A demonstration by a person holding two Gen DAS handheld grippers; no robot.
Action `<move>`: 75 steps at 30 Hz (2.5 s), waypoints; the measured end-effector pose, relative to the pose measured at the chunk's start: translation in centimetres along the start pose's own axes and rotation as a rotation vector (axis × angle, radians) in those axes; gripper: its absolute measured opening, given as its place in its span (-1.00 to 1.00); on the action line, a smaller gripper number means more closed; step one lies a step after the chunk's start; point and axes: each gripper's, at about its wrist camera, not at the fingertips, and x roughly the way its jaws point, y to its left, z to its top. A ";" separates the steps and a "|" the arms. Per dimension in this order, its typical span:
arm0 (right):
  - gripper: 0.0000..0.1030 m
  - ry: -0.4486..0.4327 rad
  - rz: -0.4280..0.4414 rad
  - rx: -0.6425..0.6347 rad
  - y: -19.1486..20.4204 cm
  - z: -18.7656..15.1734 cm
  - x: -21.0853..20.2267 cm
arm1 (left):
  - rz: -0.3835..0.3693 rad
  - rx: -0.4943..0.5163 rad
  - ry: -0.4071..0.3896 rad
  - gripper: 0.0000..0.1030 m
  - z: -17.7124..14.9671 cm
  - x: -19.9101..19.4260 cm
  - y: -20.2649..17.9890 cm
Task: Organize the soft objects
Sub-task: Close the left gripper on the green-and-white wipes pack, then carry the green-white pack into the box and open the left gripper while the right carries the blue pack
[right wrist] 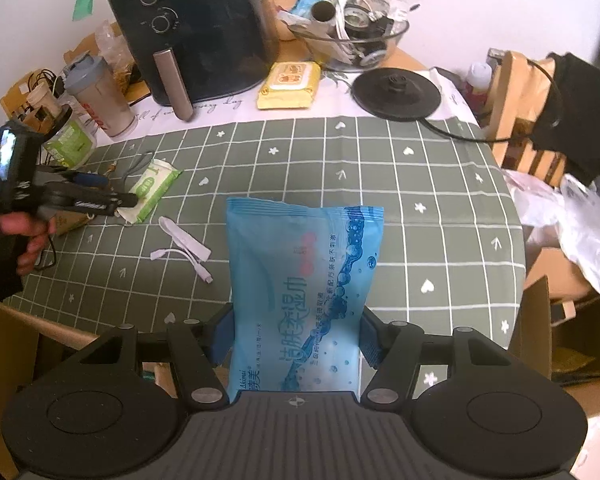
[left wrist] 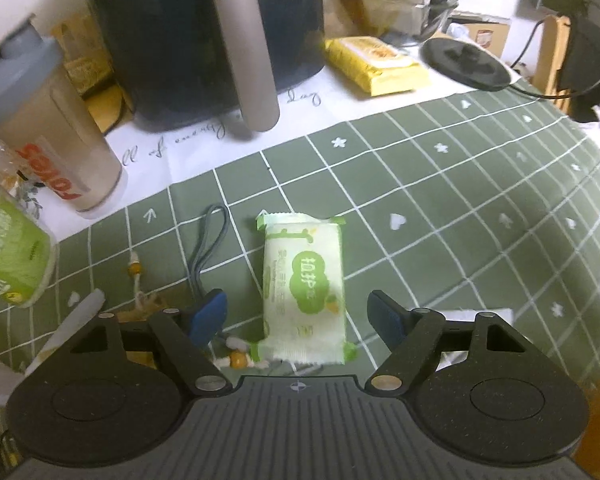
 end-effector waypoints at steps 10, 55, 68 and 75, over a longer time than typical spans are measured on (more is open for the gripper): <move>0.25 0.016 -0.013 0.038 -1.0 -1.2 -0.3 | -0.036 -0.030 0.060 -0.08 0.5 3.3 0.4; 0.25 -0.141 0.140 -0.020 4.8 -0.5 -9.4 | -0.119 -0.136 -0.178 -0.09 -5.5 -19.0 -0.5; 0.25 -0.107 0.207 -0.064 8.0 -2.9 -9.1 | -0.183 -0.216 -0.174 -0.09 -10.0 -23.3 -1.7; 0.25 -0.097 0.218 -0.070 8.6 -4.1 -9.2 | -0.210 -0.214 -0.167 -0.09 -11.4 -24.5 -3.2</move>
